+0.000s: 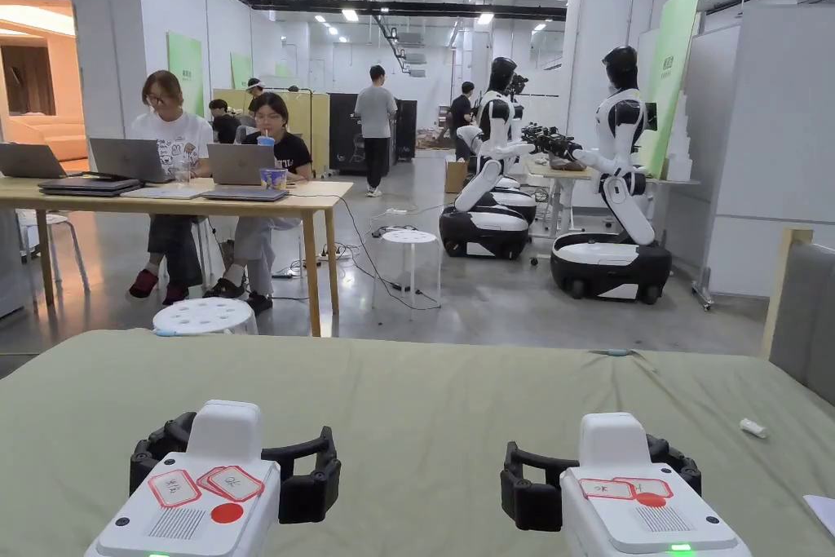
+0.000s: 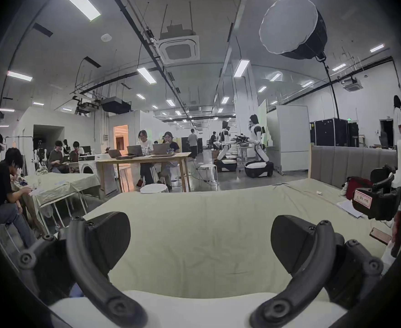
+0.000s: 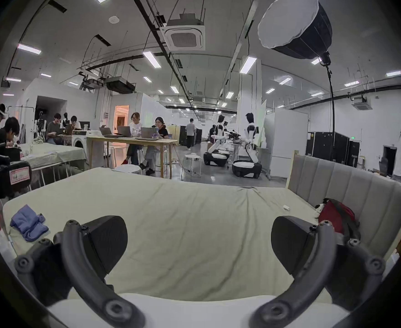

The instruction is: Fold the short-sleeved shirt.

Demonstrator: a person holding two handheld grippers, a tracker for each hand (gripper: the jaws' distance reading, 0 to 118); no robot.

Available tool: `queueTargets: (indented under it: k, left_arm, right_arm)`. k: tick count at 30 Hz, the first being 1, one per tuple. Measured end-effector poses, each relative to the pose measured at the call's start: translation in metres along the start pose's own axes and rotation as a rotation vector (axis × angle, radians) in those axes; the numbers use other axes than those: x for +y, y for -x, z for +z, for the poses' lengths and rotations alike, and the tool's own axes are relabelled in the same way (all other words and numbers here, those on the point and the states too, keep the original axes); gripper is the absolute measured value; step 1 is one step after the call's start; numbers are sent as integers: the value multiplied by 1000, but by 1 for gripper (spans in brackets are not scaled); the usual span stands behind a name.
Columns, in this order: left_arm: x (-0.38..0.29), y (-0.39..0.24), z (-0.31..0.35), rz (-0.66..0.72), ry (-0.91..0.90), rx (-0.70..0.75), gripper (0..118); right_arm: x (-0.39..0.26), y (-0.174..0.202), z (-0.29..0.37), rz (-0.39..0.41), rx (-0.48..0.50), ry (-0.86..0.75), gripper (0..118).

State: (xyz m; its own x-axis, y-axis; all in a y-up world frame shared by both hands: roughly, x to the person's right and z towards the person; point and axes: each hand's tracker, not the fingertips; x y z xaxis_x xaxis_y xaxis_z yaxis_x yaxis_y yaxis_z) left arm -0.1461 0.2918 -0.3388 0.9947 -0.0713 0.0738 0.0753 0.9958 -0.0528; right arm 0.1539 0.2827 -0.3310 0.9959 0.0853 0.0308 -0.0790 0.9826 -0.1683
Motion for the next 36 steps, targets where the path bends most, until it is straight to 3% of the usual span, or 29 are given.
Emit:
queueTargets:
  k: [13, 17, 21, 23, 31, 36]
  left_arm:
    - [1, -1, 0, 1, 7, -4, 118]
    - [1, -2, 0, 0, 7, -6, 118]
    - [1, -4, 0, -5, 10, -10, 118]
    - [1, -5, 0, -8, 11, -11, 118]
    - [2, -11, 0, -15, 13, -15, 118]
    - [2, -13, 0, -20, 17, -25, 118]
  right_arm:
    - [13, 3, 3, -47, -38, 18, 118]
    - [15, 5, -1, -86, -127, 24, 118]
    - [18, -2, 1, -186, -104, 78, 118]
    - [20, -4, 5, -198, -99, 74, 118]
    - [14, 11, 10, -131, -210, 42, 118]
    - [10, 12, 8, -122, -206, 40, 118]
